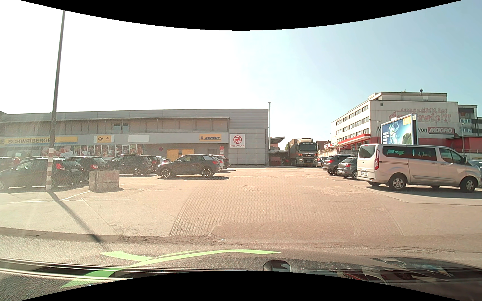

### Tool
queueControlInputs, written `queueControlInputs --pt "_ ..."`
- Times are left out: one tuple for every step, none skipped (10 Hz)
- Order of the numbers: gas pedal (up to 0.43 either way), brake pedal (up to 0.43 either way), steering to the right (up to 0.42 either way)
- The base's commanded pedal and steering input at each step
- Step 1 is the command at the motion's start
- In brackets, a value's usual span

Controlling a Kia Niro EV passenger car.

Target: Follow the waypoints while adhering to traffic rules and regulations

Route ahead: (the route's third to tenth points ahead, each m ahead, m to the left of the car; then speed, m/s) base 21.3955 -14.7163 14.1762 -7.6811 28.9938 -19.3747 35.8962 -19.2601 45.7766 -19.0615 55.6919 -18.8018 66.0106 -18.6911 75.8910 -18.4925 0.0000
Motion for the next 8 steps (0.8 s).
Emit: queueControlInputs --pt "0.0 0.421 -0.055" --pt "0.0 0.421 -0.055" --pt "0.0 0.421 -0.056" --pt "0.0 0.415 -0.055" --pt "0.0 0.421 -0.055" --pt "0.0 0.421 -0.055" --pt "0.0 0.421 -0.055" --pt "0.0 0.421 -0.055"
